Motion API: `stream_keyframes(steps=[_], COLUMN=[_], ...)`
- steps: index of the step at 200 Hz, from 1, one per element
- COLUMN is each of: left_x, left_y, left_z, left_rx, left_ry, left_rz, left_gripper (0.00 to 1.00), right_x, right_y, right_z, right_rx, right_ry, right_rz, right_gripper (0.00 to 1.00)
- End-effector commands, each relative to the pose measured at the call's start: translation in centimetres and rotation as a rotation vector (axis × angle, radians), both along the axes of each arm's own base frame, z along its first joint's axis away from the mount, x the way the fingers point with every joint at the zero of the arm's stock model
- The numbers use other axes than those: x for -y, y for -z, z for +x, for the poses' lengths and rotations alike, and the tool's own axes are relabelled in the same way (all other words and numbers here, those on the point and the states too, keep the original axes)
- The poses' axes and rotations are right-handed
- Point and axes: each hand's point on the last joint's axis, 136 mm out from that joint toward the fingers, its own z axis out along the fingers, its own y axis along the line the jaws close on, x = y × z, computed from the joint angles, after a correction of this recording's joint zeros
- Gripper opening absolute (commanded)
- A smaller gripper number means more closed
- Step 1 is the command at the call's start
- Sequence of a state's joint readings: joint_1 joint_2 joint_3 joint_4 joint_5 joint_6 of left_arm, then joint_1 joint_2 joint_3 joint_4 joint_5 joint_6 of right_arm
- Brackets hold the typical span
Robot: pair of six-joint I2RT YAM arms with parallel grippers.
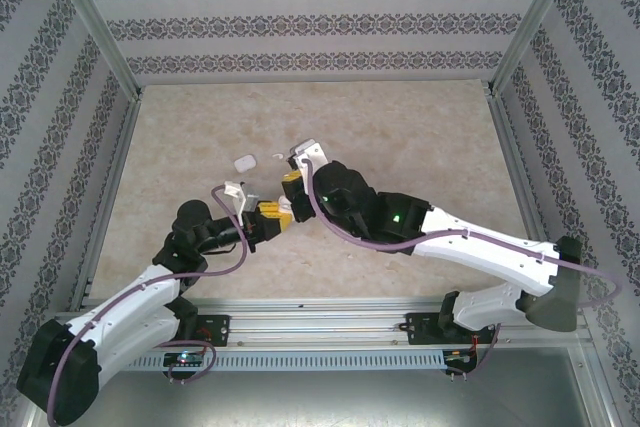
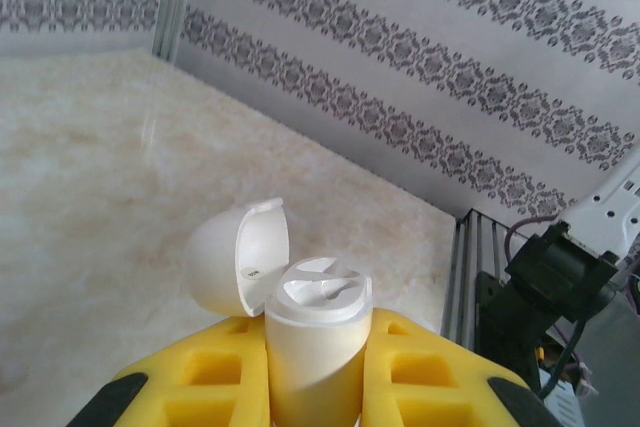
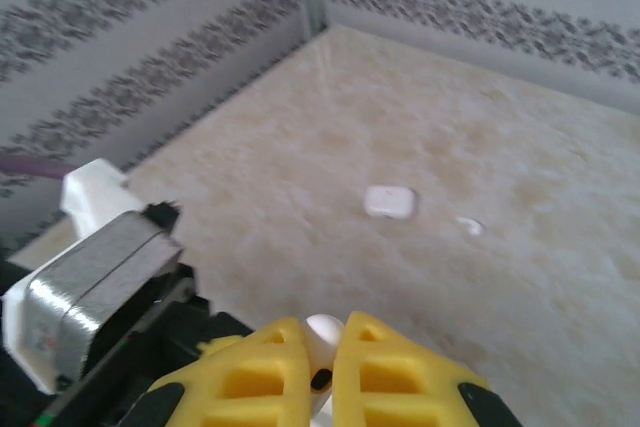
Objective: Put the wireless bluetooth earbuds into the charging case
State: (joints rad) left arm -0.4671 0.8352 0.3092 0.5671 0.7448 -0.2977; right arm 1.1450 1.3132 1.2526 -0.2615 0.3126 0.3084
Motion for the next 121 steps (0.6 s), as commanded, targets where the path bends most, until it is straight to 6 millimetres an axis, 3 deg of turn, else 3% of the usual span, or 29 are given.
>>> stream_keyframes(steps=[1, 26, 59, 121], left_x=[0.0, -0.3, -0.8, -0.9], left_y=[-5.4, -7.0, -7.3, -7.5], left_z=[0.1, -0.1, -0.4, -0.5], left_rx=[0.186, 0.215, 0.214, 0.217], left_ry=[-0.022, -0.04, -0.061, -0.062], left_rz=[-0.08, -0.12, -0.143, -0.152], left_gripper=[0.0, 0.0, 0.0, 0.0], right_x=[-2.4, -3.0, -2.1, -0.6], right_y=[-1.0, -2.2, -3.1, -1.9], right_z=[-1.0, -1.7, -1.8, -0.8], right_rx=[0.038, 0.048, 0.059, 0.021], right_ry=[-0.103, -0.148, -0.132, -0.081], right_rz=[0.078, 0.125, 0.16, 0.18], right_gripper=[0.06, 0.06, 0.06, 0.06])
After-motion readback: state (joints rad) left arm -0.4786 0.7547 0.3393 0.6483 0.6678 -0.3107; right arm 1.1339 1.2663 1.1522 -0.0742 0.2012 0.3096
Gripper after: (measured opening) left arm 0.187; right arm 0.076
